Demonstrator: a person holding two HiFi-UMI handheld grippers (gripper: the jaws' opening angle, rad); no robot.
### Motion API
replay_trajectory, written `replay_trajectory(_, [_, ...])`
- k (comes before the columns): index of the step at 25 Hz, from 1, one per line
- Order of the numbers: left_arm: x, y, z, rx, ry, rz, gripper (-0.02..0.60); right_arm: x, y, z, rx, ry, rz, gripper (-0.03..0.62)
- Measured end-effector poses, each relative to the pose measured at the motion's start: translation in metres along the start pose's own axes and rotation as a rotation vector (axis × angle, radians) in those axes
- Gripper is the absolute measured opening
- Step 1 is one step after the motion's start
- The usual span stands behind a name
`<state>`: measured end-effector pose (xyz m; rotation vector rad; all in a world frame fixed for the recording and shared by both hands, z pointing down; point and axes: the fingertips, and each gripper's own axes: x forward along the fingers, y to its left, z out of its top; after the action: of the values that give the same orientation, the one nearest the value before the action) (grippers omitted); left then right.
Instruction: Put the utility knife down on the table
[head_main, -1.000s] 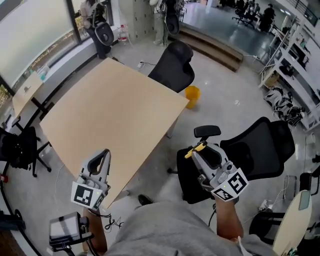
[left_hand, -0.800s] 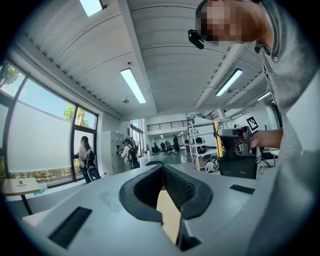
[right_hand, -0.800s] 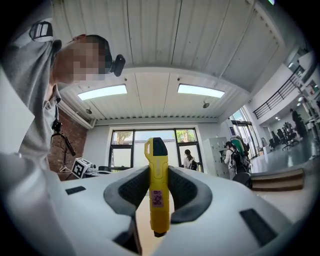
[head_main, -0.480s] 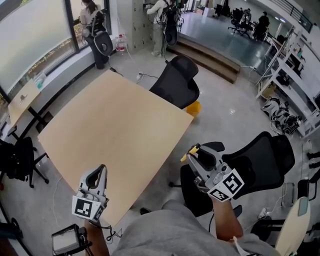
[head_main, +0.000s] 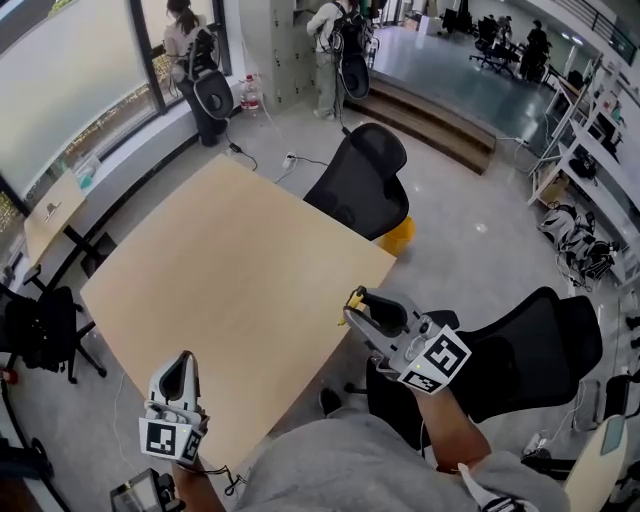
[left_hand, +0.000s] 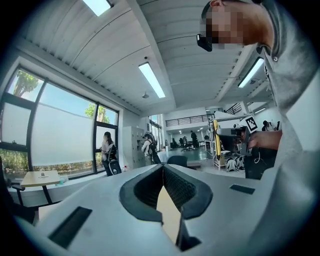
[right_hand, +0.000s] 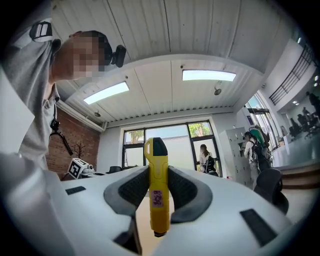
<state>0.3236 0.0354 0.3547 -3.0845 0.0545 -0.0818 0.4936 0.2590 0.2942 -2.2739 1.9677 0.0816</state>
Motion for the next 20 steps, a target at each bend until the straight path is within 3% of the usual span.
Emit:
replay_trajectory(9, [0.025, -0.005, 0.001, 0.003, -0.002, 0.08, 0.006, 0.027, -0.039, 0.006, -0.011, 0.0, 0.102, 0.117])
replay_trajectory(20, [-0.011, 0.028, 0.006, -0.021, -0.038, 0.121, 0.006, 0.067, -0.029, 0.019, -0.064, -0.005, 0.111, 0.117])
